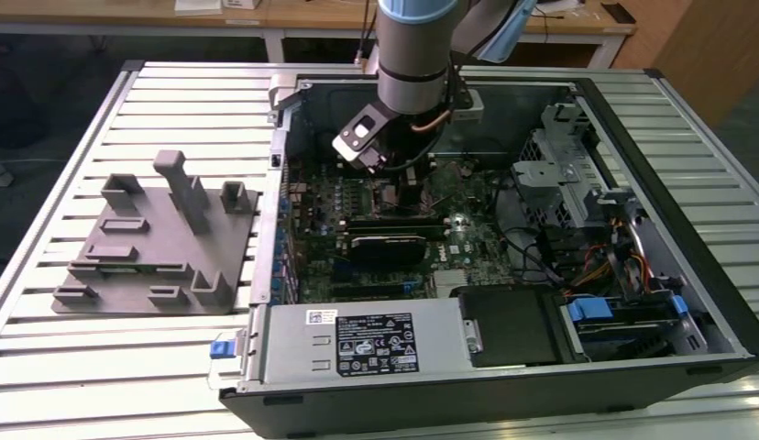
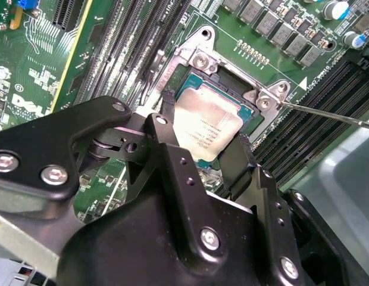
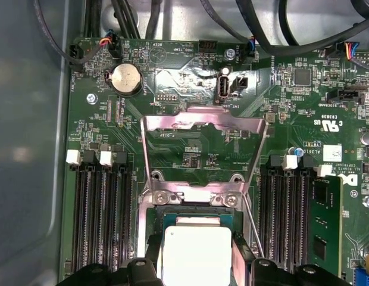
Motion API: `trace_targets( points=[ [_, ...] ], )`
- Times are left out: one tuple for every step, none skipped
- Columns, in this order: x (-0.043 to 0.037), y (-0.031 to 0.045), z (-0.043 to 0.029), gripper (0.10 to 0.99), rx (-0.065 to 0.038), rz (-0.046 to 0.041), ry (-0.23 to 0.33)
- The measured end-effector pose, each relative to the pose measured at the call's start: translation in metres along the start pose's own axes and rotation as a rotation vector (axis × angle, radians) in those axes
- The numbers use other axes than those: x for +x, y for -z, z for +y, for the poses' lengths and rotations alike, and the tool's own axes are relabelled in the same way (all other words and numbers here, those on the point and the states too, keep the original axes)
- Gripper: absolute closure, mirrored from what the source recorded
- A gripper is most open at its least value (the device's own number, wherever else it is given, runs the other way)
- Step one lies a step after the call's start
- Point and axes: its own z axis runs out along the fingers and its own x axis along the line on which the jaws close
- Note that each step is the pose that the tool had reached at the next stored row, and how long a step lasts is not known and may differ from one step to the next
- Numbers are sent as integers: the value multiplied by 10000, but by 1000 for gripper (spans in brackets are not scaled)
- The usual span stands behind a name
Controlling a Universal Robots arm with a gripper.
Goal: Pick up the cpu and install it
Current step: 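Place the cpu into insertion slot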
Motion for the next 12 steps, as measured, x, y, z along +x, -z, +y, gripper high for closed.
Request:
trace_targets(
  points=[
    [0,-3,-1,545,1,-2,-1],
    [-1,-3,-1,545,2,-3,-1],
    [-1,-3,-1,545,2,-4,-1],
    [-1,-3,-1,545,2,-3,-1],
    [0,-4,-1,545,1,-2,-1],
    [0,-5,-1,545,1,-1,-1],
    [0,-5,-1,545,1,-2,-1],
    [0,-5,-1,545,1,-2,-1],
    [0,-7,-1,533,-1,1,-1],
    [0,-7,0,533,-1,1,-1],
    [0,-7,0,533,-1,1,-1],
    [0,-7,-1,471,0,0,-1]
  ],
)
